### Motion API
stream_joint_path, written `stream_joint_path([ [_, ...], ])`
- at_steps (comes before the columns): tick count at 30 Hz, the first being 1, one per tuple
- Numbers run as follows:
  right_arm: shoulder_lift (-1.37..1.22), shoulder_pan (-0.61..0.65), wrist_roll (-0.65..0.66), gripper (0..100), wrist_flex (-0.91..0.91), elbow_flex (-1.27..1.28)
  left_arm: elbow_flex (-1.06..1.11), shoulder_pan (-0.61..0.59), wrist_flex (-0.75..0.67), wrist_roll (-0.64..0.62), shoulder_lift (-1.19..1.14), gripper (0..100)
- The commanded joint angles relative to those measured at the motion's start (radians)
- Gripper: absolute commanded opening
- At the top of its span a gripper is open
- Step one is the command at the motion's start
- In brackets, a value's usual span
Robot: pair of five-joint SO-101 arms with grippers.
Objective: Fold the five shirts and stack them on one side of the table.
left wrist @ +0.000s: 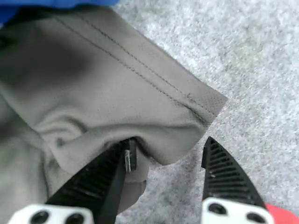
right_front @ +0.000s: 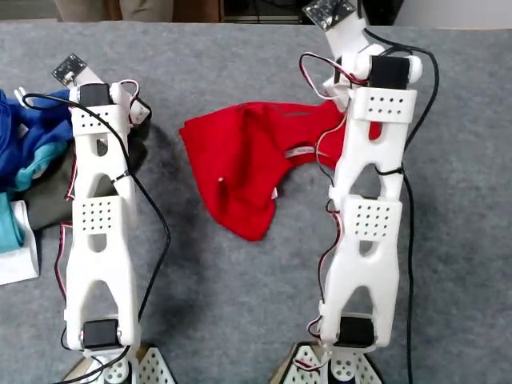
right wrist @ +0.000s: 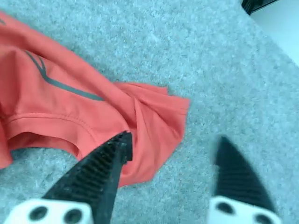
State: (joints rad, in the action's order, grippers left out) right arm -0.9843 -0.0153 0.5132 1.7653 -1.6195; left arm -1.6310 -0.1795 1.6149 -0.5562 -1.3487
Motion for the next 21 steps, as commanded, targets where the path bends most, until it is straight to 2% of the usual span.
stream_joint_path([
  [1,0.097,0.016,-0.015,36.6,0.020,-0.030,-0.032,0.008,-0.014,-0.005,0.015,23],
  [6,0.145,0.096,-0.164,27.4,0.023,0.105,-0.040,0.008,-0.018,0.003,0.015,12],
  [9,0.213,0.174,-0.256,18.9,0.023,0.344,-0.032,0.006,-0.048,0.003,0.015,10],
  [12,0.271,0.242,-0.293,13.8,0.018,0.610,-0.032,-0.003,-0.049,0.003,0.015,10],
  [16,0.292,0.295,-0.305,13.6,-0.021,0.837,-0.034,-0.012,-0.049,0.002,0.015,10],
  [21,0.288,0.332,-0.353,19.8,-0.051,0.937,-0.034,-0.014,-0.049,0.002,0.015,10],
])
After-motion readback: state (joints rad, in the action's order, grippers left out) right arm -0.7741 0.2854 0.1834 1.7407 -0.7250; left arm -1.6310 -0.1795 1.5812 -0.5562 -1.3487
